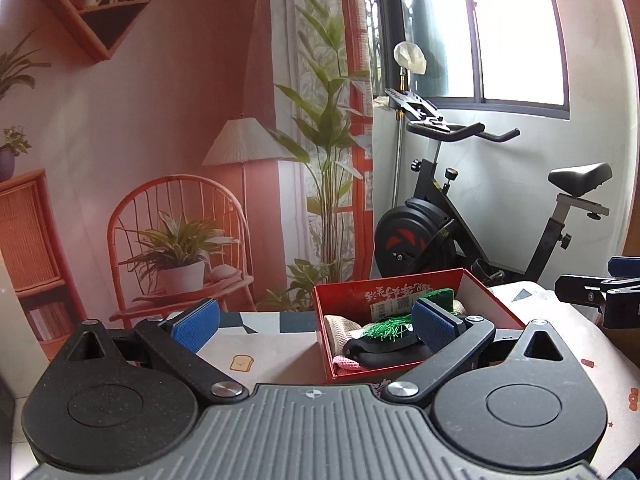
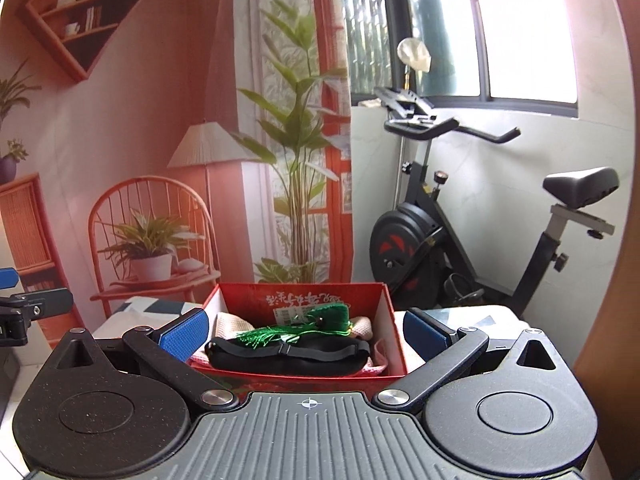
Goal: Organize soft objects
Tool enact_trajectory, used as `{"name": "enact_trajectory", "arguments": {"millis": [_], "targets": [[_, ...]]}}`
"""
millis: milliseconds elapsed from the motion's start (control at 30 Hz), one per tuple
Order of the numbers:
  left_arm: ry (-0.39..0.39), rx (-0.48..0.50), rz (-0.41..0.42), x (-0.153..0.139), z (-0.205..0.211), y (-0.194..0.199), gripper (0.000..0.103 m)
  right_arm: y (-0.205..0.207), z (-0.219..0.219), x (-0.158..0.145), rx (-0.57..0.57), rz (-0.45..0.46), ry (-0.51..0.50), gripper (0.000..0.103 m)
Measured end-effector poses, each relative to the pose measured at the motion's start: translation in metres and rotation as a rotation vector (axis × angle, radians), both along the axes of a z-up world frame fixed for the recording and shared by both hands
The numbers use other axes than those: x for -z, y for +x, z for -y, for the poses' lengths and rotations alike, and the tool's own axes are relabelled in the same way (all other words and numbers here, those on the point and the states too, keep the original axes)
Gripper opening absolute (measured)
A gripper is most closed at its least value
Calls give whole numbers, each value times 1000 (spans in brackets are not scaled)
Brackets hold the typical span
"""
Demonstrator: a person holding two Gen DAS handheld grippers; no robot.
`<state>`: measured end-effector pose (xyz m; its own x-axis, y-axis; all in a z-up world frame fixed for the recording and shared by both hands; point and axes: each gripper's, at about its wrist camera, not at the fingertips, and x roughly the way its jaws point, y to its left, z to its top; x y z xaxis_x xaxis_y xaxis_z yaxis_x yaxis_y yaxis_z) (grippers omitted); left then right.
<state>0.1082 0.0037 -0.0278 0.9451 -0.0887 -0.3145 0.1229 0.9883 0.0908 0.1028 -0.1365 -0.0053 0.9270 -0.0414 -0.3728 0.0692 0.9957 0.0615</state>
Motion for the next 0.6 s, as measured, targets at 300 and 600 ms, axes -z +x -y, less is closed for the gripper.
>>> {"name": "enact_trajectory", "arguments": {"millis": [300, 600], "targets": [[4, -16, 60, -32, -5, -72, 103, -81, -14, -38, 19, 84, -5, 103], [-8, -36, 102, -45, -7, -100, 103, -130, -15, -49, 18, 119, 4, 103]]}}
